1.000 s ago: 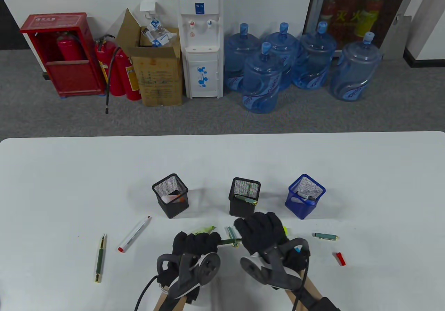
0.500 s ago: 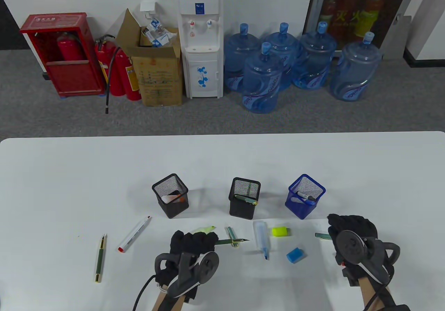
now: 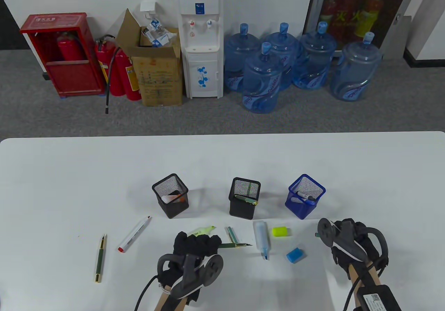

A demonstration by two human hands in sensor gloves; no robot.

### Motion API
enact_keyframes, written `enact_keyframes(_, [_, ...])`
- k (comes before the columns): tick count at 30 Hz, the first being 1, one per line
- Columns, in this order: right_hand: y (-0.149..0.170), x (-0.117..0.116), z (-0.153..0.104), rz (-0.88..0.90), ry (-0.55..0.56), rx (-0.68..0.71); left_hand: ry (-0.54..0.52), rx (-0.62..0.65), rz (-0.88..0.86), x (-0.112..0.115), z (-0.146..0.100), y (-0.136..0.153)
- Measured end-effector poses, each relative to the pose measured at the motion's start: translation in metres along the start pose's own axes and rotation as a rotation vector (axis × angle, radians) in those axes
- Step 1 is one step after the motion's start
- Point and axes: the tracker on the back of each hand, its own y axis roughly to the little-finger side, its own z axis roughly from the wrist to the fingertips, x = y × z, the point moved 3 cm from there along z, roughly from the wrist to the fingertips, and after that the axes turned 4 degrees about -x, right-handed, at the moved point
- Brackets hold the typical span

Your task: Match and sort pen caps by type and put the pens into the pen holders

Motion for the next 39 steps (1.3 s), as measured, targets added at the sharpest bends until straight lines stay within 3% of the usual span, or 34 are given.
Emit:
enact_keyframes(10, [-0.012, 0.002, -0.003, -0.074, 0.032, 0.079, 0.005, 0.003, -0.006, 0.001, -0.001, -0.001])
enact_keyframes(14, [-0.008, 0.024, -0.011, -0.031, 0.056, 0.099, 0.006, -0.001, -0.014, 0.001, 0.000, 0.000])
enact_keyframes(17, [-0.014, 0.053, -0.024, 0.055, 0.101, 0.141, -0.003, -0.011, -0.019, 0.000, 0.000, 0.002])
enact_keyframes(24, [-0.082, 0.091, -0.066, 0.297, 0.226, 0.295, -0.018, -0.022, -0.071, -0.002, 0.000, 0.004])
enact_keyframes(28, [-0.107, 0.082, -0.077, 0.318, 0.305, 0.313, -0.010, -0.001, -0.051, 0.000, -0.002, -0.002])
enact_keyframes(31, [-0.113, 0.071, -0.079, 0.316, 0.272, 0.335, 0.001, 0.005, -0.045, 0.004, -0.001, -0.004])
enact_keyframes(39, [-0.115, 0.067, -0.083, 0.339, 0.284, 0.359, 0.008, 0.010, -0.038, 0.006, -0.002, -0.009])
